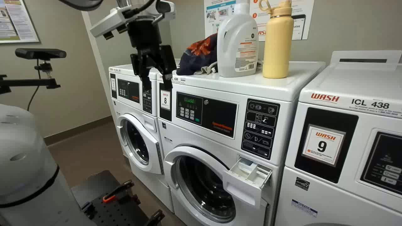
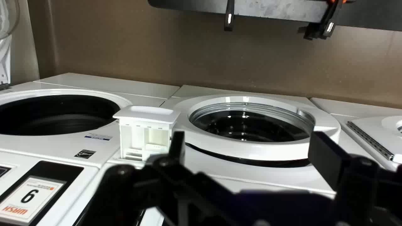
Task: Pour some detergent into the washing machine drawer
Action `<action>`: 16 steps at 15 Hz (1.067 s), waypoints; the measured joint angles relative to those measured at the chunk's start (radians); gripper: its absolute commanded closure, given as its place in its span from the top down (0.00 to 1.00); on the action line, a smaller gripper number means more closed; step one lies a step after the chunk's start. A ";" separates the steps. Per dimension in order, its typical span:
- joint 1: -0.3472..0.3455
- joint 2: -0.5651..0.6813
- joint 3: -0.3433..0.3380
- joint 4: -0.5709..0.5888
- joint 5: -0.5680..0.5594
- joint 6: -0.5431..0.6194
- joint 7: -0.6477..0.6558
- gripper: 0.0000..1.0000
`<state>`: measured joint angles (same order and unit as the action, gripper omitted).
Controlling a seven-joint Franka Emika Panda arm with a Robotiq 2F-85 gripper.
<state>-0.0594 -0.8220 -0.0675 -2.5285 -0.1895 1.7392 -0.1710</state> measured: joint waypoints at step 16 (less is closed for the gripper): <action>0.078 0.150 0.073 -0.008 0.076 0.305 0.139 1.00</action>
<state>0.0189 -0.6721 0.0058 -2.5369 -0.1137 2.0444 -0.0317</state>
